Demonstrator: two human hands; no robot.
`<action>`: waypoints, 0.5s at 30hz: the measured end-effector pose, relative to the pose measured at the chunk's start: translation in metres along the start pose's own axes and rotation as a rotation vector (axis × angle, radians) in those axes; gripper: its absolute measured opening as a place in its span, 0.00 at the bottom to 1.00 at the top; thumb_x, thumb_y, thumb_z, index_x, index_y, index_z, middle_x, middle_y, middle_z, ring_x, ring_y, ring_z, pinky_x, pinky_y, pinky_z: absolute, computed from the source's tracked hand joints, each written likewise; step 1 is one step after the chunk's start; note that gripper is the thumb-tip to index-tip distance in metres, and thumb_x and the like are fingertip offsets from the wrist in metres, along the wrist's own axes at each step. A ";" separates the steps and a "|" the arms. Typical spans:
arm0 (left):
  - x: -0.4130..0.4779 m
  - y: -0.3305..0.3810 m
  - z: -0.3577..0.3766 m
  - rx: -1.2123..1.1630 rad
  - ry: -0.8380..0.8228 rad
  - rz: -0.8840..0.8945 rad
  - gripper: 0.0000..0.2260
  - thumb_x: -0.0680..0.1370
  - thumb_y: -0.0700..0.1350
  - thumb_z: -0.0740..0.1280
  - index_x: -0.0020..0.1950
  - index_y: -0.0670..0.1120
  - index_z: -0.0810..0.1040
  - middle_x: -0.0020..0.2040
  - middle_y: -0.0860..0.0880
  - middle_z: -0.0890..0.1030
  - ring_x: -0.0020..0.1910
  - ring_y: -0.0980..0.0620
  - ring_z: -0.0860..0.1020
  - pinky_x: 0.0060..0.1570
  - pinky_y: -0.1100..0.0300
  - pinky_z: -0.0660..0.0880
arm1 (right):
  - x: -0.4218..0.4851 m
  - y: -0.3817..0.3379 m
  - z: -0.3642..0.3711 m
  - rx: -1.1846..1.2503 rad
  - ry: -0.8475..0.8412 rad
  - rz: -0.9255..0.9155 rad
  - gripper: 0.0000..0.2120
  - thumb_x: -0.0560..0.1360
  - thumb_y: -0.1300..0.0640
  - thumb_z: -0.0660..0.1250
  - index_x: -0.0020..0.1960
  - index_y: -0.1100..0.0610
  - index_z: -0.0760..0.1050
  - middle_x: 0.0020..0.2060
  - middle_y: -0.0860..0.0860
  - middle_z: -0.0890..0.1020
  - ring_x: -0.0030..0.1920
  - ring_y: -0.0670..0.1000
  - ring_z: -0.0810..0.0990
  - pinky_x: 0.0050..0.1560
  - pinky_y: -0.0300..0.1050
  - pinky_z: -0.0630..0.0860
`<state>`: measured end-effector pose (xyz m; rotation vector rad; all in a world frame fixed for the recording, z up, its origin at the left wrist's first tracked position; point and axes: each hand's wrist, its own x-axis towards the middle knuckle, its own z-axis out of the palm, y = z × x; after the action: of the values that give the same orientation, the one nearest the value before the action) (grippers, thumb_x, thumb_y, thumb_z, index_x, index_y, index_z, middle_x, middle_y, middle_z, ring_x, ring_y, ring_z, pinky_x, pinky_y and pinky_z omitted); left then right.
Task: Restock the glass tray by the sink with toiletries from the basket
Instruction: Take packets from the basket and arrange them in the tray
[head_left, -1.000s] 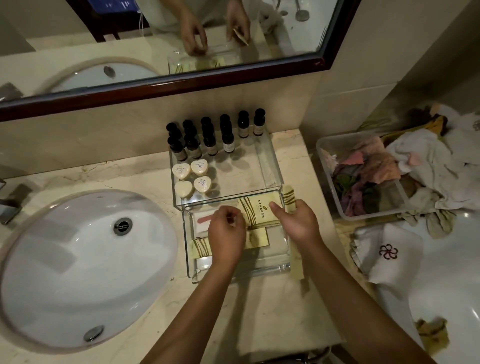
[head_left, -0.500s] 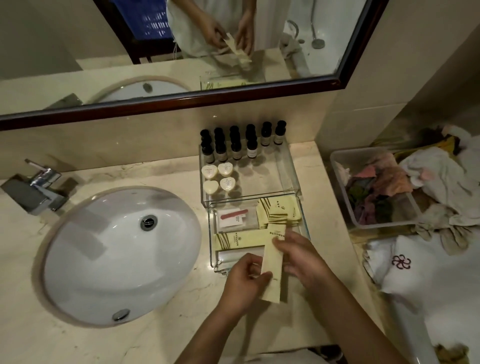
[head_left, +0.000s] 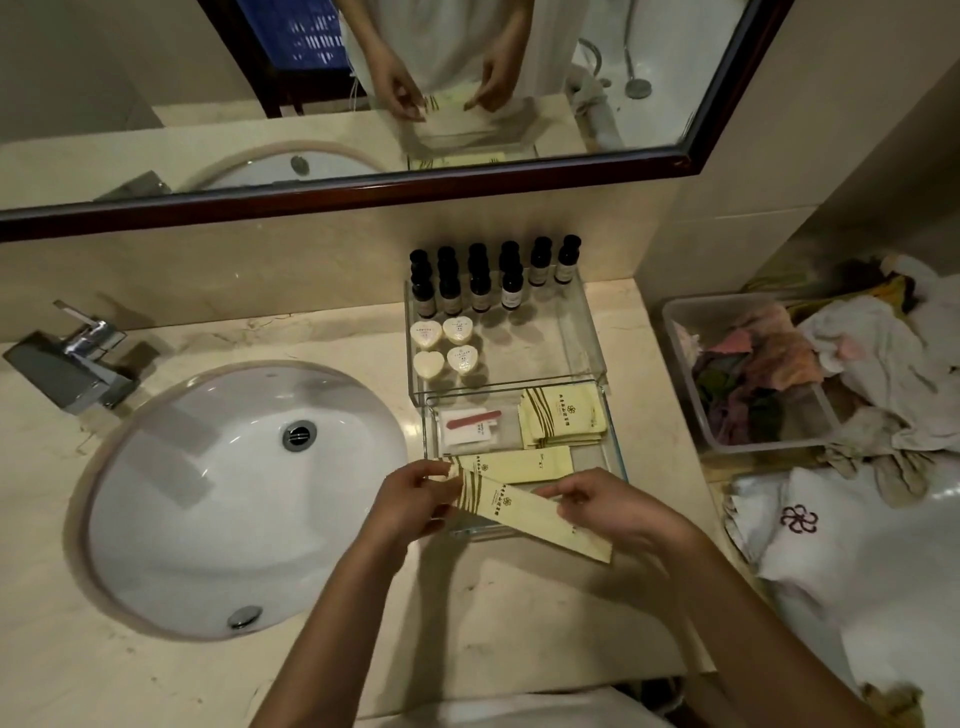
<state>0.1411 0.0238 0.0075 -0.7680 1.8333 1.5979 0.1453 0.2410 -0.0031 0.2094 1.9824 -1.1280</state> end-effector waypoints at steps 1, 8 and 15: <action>0.002 0.001 -0.004 0.040 -0.028 -0.001 0.03 0.76 0.38 0.67 0.47 0.45 0.77 0.37 0.47 0.79 0.29 0.55 0.75 0.30 0.66 0.73 | 0.004 0.001 -0.005 0.018 -0.009 -0.002 0.16 0.77 0.64 0.62 0.61 0.52 0.77 0.57 0.46 0.76 0.59 0.49 0.75 0.56 0.41 0.72; 0.034 -0.012 -0.003 -0.049 0.188 0.014 0.03 0.76 0.36 0.66 0.49 0.40 0.78 0.36 0.45 0.79 0.30 0.53 0.74 0.31 0.65 0.73 | 0.034 0.030 -0.015 0.687 0.269 0.240 0.12 0.73 0.69 0.67 0.56 0.63 0.74 0.44 0.58 0.82 0.41 0.54 0.81 0.35 0.44 0.81; 0.045 -0.020 0.023 0.506 0.417 0.179 0.13 0.76 0.46 0.67 0.60 0.46 0.77 0.52 0.47 0.82 0.48 0.49 0.78 0.42 0.60 0.71 | 0.067 0.047 0.017 0.586 0.708 0.325 0.05 0.68 0.54 0.72 0.39 0.47 0.77 0.44 0.47 0.82 0.44 0.53 0.82 0.51 0.54 0.80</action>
<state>0.1270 0.0420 -0.0421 -0.7500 2.5300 1.0353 0.1354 0.2397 -0.0862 1.3425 2.0121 -1.5154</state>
